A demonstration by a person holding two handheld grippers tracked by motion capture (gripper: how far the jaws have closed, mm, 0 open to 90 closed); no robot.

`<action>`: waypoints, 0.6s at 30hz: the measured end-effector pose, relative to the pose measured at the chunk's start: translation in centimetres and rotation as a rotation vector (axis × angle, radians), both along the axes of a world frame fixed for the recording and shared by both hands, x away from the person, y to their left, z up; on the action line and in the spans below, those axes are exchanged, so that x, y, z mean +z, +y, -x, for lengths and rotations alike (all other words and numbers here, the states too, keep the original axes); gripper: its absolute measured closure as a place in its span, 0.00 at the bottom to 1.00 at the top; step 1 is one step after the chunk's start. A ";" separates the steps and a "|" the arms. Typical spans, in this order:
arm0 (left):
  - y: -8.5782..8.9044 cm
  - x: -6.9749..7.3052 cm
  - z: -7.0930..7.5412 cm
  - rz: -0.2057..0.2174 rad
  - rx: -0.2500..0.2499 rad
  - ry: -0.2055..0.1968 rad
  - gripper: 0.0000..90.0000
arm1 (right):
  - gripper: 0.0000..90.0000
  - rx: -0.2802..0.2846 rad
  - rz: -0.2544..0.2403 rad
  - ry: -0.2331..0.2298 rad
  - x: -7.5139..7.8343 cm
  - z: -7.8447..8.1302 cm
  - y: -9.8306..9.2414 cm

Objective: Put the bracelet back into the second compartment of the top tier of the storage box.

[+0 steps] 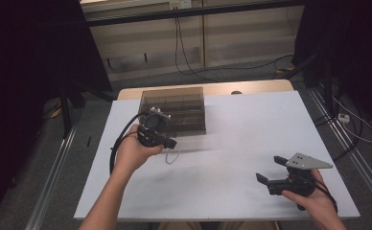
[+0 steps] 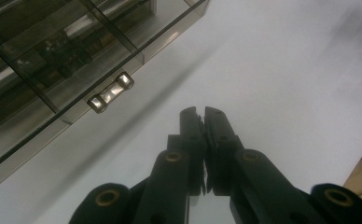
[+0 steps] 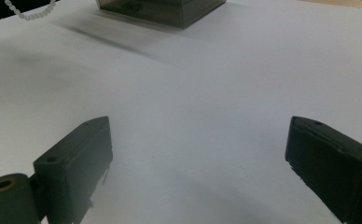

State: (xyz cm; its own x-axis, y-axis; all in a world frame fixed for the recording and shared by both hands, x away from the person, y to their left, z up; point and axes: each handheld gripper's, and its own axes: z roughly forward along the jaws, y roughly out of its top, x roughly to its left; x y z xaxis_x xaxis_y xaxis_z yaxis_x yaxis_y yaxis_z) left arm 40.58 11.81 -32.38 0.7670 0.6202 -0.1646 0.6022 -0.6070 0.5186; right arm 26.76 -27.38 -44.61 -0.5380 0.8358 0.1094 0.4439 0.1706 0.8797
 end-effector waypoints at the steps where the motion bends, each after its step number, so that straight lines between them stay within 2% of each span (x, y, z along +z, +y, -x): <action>1: 0.0 0.1 -0.1 -0.003 -0.002 -0.002 0.97 | 0.08 0.000 0.000 0.000 0.0 0.0 0.0; 8: 0.0 0.5 -0.4 -0.015 -0.001 0.005 0.97 | 0.08 -0.002 -0.002 0.000 0.1 0.0 0.0; 18: -0.1 1.6 -0.9 -0.018 0.007 -0.007 0.97 | 0.08 0.002 0.001 -0.006 0.1 0.1 0.0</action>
